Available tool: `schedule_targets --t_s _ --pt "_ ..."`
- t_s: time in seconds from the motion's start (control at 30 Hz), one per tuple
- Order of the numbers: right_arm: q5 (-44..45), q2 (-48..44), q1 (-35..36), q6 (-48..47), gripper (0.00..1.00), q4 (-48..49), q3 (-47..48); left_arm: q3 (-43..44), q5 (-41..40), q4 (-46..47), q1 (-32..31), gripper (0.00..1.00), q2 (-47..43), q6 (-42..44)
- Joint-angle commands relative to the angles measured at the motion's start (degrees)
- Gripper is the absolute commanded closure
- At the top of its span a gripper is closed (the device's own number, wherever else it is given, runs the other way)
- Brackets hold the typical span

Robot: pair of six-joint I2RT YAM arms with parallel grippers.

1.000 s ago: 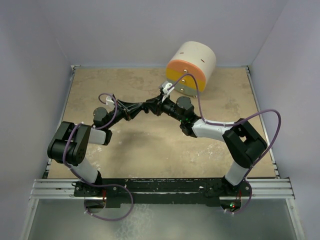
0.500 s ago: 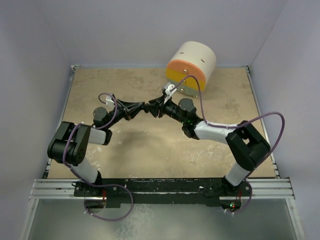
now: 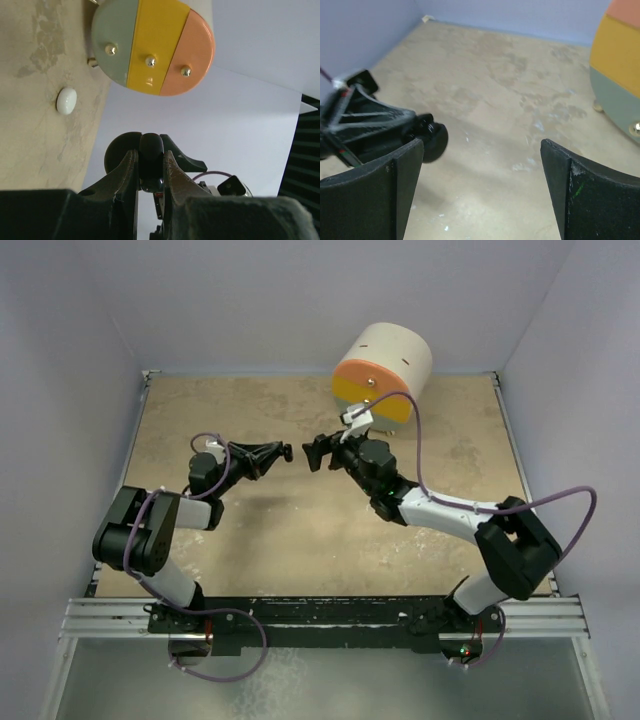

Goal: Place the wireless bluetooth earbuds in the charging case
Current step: Close the charging case.

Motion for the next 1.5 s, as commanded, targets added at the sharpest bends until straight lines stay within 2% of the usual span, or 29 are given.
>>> schedule_targets --t_s 0.0,0.1,0.33,0.83,1.27,1.47 --pt "11.42 5.27 4.71 -5.37 0.00 -12.39 7.02 2.13 -6.32 -4.76 -0.23 1.00 -2.88 0.12" --pt "15.40 8.90 8.02 -7.51 0.00 -12.56 8.59 3.18 -8.65 -7.74 -0.26 1.00 -3.70 -0.47" --pt "12.27 13.60 8.76 -7.57 0.00 -6.52 8.41 5.91 -12.29 -14.76 -0.35 1.00 -6.21 -0.02" --pt "8.13 21.21 8.76 -5.27 0.00 2.85 12.88 2.71 -12.05 -15.68 -3.37 1.00 -8.54 -1.01" --pt "18.33 22.91 7.97 -3.58 0.00 3.99 12.68 -1.08 -9.28 -19.04 -3.43 1.00 -12.04 0.22" --pt "26.23 22.10 6.68 -0.85 0.00 -2.04 12.95 -2.99 -8.92 -19.65 -3.19 1.00 -12.70 0.52"
